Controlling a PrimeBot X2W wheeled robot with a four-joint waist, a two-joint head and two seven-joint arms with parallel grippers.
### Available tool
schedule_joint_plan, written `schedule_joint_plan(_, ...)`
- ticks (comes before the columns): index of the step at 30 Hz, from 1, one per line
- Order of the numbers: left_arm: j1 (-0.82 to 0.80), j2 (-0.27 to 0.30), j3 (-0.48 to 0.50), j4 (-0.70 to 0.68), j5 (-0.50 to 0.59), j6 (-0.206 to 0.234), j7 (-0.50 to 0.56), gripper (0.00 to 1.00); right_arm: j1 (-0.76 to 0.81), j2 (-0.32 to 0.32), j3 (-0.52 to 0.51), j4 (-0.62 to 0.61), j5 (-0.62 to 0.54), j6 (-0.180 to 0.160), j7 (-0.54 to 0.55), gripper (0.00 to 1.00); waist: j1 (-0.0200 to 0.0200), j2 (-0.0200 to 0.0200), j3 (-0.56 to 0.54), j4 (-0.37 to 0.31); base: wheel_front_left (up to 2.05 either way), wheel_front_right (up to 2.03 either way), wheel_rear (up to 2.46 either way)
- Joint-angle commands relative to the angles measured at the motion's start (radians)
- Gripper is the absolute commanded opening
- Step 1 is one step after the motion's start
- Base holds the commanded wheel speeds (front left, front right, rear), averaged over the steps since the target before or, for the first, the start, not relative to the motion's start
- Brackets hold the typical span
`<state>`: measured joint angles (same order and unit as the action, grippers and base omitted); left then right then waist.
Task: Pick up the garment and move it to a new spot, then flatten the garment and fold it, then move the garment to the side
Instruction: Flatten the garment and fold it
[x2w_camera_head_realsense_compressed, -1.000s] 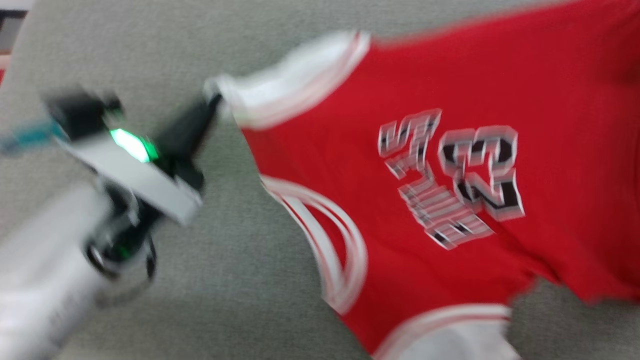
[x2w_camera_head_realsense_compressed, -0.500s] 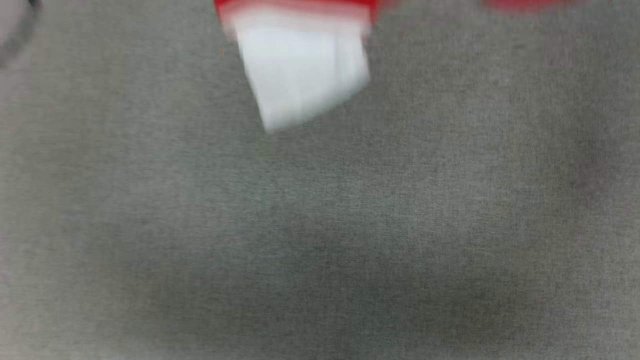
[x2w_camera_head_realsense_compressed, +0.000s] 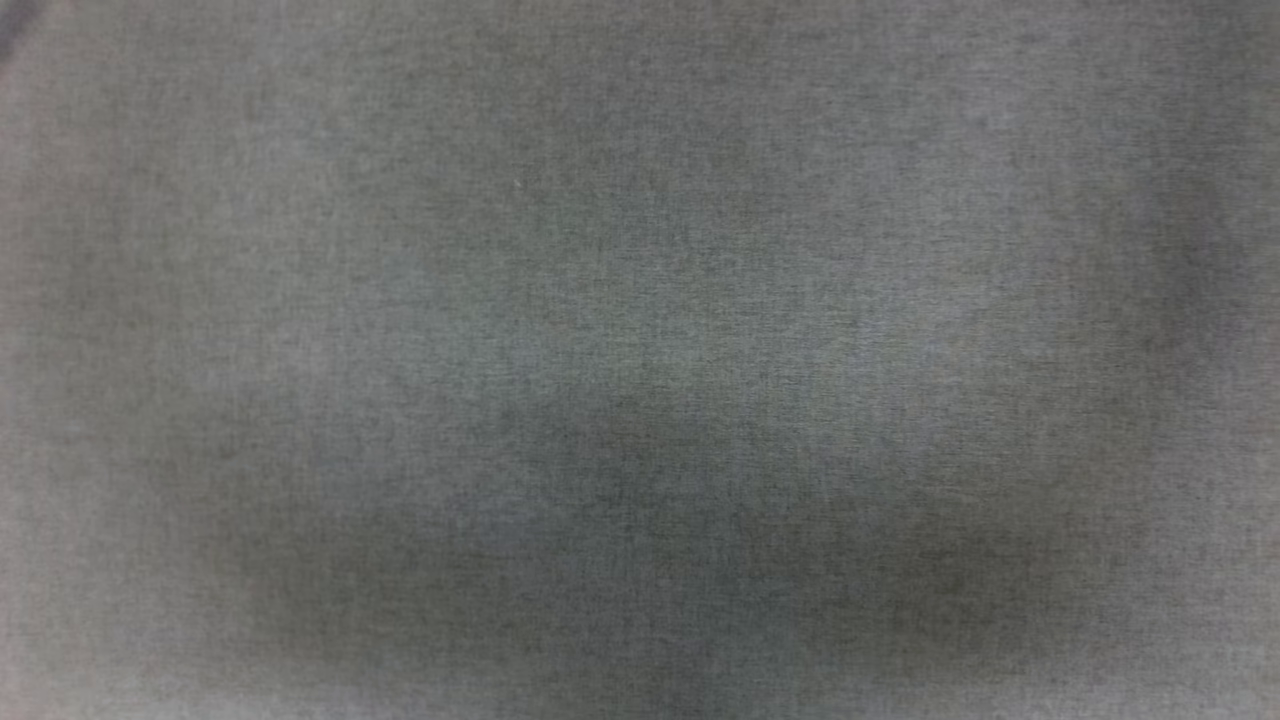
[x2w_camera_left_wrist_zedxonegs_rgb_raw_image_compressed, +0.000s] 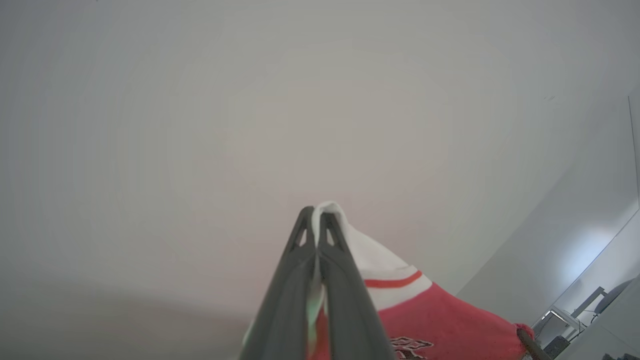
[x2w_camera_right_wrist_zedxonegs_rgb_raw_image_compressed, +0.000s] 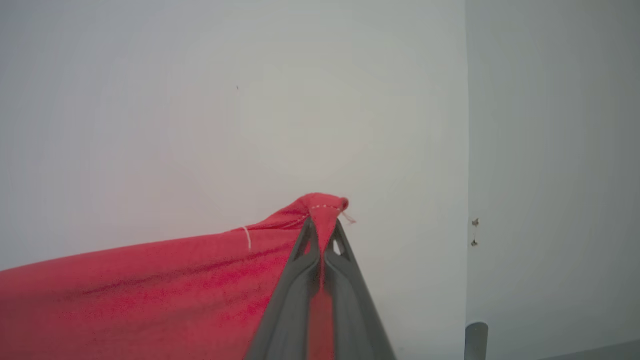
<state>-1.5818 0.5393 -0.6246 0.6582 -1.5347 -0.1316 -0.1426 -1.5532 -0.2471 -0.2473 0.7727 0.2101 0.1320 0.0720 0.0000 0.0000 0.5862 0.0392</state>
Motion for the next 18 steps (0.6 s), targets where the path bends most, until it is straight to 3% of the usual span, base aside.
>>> schedule_joint_plan(1,0.041,0.004,0.002,-0.031,-0.017,0.003,-0.001,0.00,0.033,-0.012,0.016,-0.002,0.016,-0.002,-0.004,0.00,0.0000,0.0000,0.006,0.006,0.00,0.00,0.00)
schedule_joint_plan(7,0.308,0.000,0.039,-0.274,-0.118,0.002,-0.012,0.00,0.244,-0.074,0.227,-0.086,0.104,-0.002,0.022,0.00,0.0000,0.0000,-0.003,0.029,0.00,0.00,0.00)
schedule_joint_plan(10,0.458,0.009,0.048,-0.374,-0.108,0.002,-0.044,0.00,0.376,-0.125,0.287,-0.175,0.203,-0.002,0.053,0.00,0.0000,0.0000,-0.019,0.033,0.00,0.00,0.00)
schedule_joint_plan(17,0.784,0.018,0.064,-0.572,-0.066,0.002,-0.103,0.00,0.755,-0.213,0.253,-0.428,0.363,-0.002,0.164,0.00,0.0000,0.0000,-0.069,0.039,0.00,0.00,0.00)
schedule_joint_plan(18,0.784,0.018,0.064,-0.572,-0.066,0.002,-0.103,0.00,0.755,-0.213,0.253,-0.428,0.363,-0.002,0.164,0.00,0.0000,0.0000,-0.069,0.039,0.00,0.00,0.00)
